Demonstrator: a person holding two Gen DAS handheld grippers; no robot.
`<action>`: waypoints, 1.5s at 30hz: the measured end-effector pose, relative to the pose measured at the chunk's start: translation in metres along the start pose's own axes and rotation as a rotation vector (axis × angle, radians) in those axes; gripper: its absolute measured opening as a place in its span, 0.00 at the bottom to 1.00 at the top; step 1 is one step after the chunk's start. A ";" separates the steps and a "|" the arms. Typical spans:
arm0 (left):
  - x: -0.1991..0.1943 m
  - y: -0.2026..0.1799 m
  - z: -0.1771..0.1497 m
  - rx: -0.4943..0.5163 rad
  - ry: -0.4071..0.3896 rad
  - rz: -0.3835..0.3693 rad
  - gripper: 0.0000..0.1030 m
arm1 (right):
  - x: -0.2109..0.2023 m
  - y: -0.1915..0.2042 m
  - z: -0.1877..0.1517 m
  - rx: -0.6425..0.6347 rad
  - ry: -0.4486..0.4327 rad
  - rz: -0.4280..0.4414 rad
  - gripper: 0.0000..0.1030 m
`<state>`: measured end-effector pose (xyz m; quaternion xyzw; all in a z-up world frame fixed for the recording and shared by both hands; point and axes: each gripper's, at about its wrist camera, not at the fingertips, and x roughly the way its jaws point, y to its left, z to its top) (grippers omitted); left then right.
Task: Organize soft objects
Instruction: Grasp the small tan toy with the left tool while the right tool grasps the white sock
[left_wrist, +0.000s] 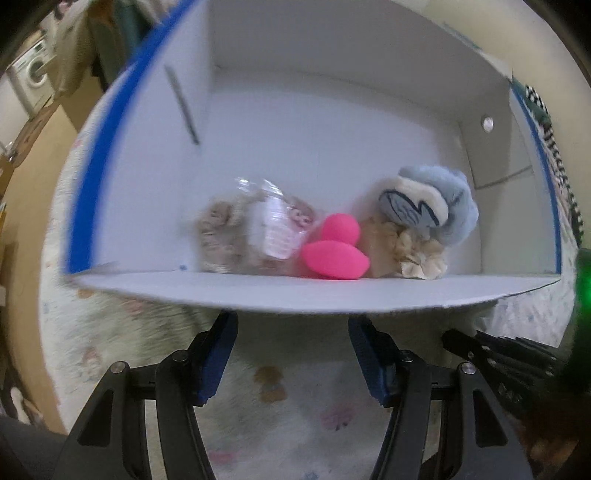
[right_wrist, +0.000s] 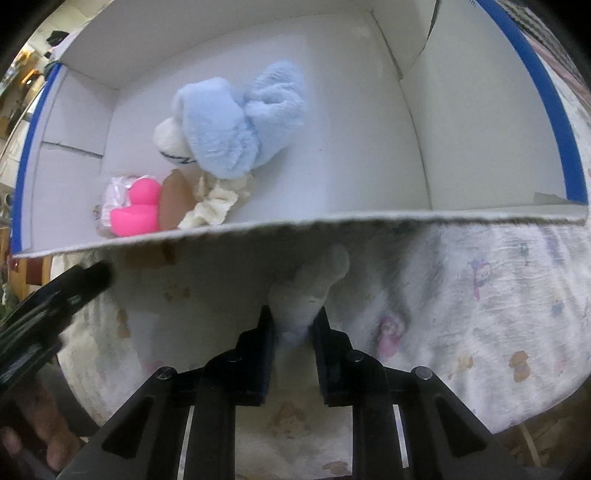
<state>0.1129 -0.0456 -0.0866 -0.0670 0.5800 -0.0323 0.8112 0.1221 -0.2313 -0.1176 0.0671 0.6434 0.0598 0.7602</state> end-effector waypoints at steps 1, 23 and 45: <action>0.005 -0.004 0.001 0.011 0.008 -0.001 0.57 | -0.003 -0.005 -0.004 -0.003 -0.002 0.002 0.21; 0.053 -0.029 0.012 0.032 0.054 -0.081 0.06 | -0.002 -0.008 -0.009 0.003 -0.017 0.027 0.21; -0.015 0.029 -0.021 0.010 -0.034 0.015 0.06 | -0.017 0.031 -0.022 -0.106 -0.027 0.117 0.21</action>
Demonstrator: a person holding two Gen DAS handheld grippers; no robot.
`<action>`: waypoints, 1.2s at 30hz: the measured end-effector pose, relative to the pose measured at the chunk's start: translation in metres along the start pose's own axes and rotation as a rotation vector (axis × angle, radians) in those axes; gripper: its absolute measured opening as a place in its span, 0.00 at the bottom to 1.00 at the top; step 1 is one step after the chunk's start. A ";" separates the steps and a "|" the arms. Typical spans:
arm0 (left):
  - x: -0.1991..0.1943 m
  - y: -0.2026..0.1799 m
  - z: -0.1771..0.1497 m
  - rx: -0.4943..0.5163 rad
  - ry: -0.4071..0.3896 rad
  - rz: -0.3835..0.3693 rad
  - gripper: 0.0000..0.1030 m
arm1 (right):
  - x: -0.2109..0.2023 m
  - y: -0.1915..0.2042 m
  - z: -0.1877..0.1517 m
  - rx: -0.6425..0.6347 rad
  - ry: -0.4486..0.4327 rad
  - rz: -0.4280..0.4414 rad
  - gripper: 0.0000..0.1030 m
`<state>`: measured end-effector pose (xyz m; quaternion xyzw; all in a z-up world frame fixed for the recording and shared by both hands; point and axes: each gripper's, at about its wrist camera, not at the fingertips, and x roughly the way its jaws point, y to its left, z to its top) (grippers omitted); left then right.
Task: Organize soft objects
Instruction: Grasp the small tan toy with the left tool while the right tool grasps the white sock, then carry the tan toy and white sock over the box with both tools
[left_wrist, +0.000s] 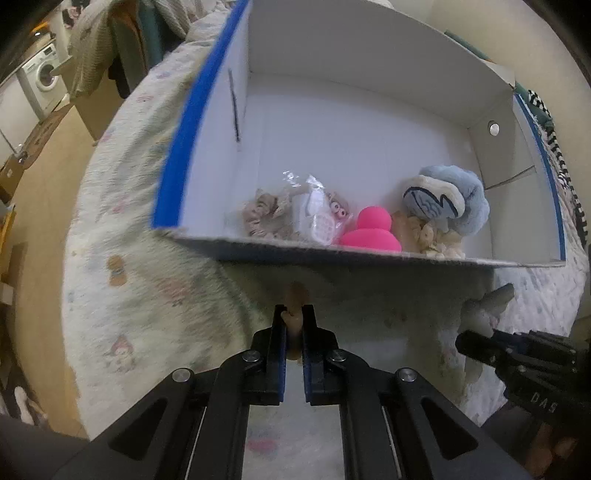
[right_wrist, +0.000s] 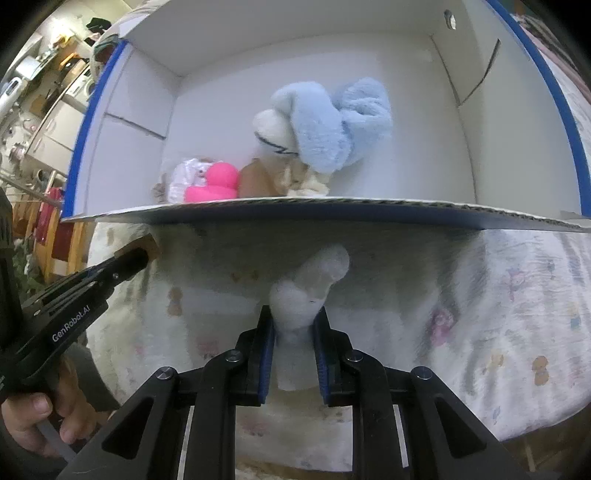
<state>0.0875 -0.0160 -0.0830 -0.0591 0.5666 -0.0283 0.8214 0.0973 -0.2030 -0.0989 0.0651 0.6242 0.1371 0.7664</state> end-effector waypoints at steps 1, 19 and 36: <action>-0.005 0.002 -0.003 -0.001 -0.002 0.004 0.06 | -0.003 0.003 -0.001 -0.006 -0.005 0.006 0.21; -0.105 -0.022 0.007 0.061 -0.229 -0.010 0.06 | -0.097 0.005 0.006 0.022 -0.193 0.228 0.21; -0.082 -0.052 0.084 0.106 -0.227 -0.033 0.06 | -0.118 -0.005 0.070 0.090 -0.410 0.182 0.21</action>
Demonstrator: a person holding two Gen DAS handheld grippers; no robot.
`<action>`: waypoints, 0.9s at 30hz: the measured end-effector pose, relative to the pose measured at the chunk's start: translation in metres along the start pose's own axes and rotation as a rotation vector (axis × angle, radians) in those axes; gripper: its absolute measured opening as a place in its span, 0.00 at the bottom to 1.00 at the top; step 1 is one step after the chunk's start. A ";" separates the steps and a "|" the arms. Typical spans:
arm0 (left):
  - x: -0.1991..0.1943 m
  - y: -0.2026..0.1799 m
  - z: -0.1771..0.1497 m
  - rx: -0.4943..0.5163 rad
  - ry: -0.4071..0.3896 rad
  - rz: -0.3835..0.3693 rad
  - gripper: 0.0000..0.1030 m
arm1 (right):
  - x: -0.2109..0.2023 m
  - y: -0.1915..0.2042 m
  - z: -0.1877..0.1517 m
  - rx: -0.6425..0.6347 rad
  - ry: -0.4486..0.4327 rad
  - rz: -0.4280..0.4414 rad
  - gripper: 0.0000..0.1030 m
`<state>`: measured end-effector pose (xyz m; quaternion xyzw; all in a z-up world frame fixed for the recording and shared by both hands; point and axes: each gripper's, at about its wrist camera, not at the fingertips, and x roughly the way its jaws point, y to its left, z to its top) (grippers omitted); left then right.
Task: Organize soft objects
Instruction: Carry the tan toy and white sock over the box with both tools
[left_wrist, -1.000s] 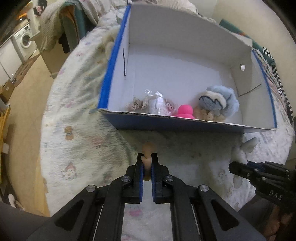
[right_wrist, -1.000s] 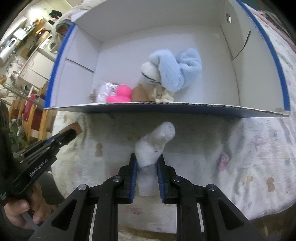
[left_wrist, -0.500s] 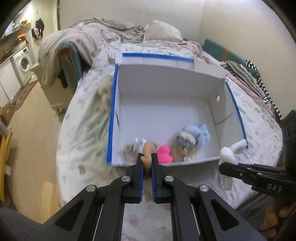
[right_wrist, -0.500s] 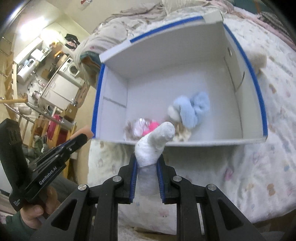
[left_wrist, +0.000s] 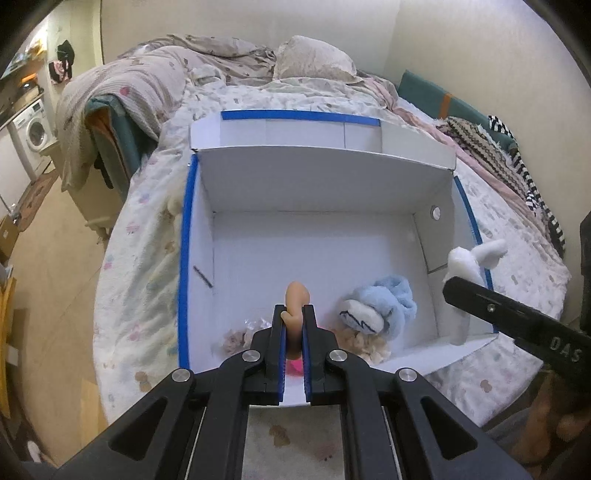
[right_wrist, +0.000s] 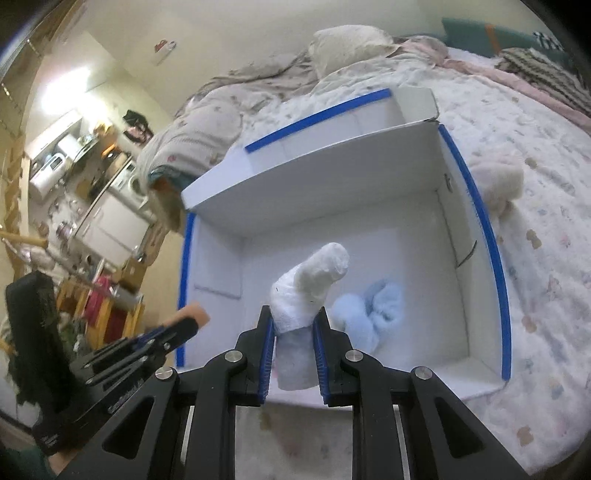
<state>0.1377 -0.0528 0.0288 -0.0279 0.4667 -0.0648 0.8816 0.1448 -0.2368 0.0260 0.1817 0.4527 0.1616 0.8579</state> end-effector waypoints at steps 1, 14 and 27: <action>0.004 -0.001 0.002 0.005 0.002 0.001 0.06 | 0.004 -0.003 0.001 0.011 0.001 0.003 0.21; 0.063 0.014 -0.001 -0.027 0.049 0.018 0.07 | 0.059 -0.006 -0.007 -0.005 0.094 -0.033 0.21; 0.086 0.016 -0.003 -0.039 0.100 0.032 0.07 | 0.073 -0.005 -0.014 -0.046 0.146 -0.052 0.21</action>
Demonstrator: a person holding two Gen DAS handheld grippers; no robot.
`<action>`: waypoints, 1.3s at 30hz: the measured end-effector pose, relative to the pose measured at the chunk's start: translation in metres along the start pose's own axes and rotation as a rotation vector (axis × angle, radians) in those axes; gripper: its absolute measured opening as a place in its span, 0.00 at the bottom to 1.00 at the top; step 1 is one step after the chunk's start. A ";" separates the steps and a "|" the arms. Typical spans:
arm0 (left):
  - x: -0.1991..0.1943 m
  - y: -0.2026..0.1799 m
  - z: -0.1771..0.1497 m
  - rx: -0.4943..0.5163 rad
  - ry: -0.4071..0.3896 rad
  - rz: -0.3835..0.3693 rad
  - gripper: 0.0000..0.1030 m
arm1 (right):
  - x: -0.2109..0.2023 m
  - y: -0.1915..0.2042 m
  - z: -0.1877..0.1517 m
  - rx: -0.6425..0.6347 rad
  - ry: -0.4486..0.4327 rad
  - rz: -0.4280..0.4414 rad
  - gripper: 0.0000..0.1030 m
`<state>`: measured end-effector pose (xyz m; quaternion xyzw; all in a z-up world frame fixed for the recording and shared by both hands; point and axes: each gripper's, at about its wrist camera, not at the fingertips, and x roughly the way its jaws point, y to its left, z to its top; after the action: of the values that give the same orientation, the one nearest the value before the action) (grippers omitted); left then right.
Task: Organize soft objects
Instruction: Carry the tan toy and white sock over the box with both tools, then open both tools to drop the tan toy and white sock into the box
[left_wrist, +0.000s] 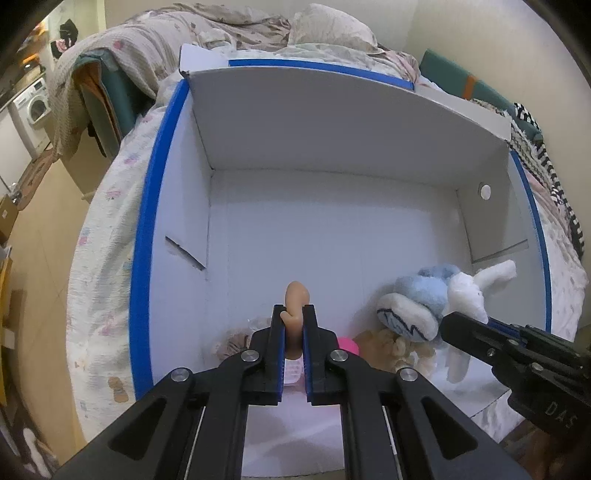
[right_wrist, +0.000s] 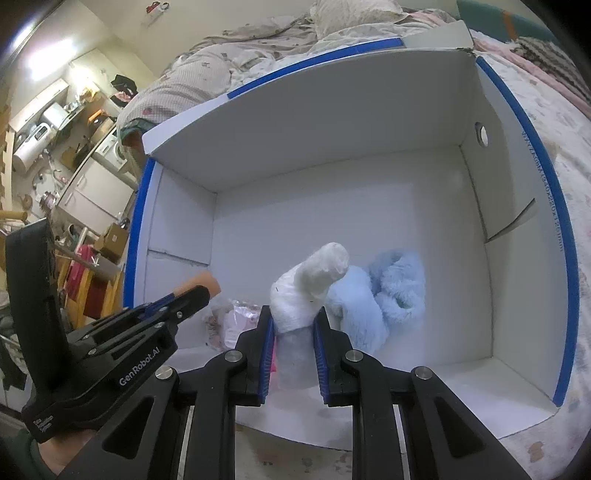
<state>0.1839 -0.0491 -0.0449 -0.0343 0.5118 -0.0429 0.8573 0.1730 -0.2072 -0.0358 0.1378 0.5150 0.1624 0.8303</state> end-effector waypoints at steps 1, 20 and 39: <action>0.001 0.000 0.000 0.001 0.003 -0.001 0.07 | 0.000 -0.002 0.000 0.008 0.000 -0.002 0.21; -0.003 -0.001 -0.002 -0.009 -0.025 0.006 0.24 | 0.000 -0.007 0.003 0.038 -0.011 0.011 0.22; -0.051 0.012 -0.006 -0.072 -0.139 0.003 0.58 | -0.036 -0.007 -0.005 0.061 -0.155 -0.025 0.93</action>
<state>0.1549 -0.0313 -0.0048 -0.0672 0.4524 -0.0208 0.8890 0.1540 -0.2284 -0.0115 0.1688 0.4556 0.1249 0.8651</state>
